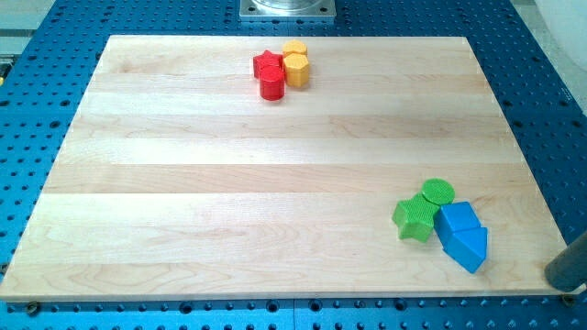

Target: Push the blue triangle into the green star

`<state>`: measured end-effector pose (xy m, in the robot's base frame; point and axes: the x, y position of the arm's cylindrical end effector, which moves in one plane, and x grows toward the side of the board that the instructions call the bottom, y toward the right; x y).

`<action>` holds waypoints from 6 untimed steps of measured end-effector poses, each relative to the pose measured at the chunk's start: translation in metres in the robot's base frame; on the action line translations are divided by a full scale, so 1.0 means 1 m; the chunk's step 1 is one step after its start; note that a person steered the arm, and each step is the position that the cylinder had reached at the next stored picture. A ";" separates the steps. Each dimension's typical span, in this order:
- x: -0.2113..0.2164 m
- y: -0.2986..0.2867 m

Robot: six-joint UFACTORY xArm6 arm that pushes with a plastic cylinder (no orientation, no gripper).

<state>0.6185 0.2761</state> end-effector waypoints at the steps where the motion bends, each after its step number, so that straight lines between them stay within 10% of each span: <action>1: 0.000 -0.036; 6: -0.044 -0.051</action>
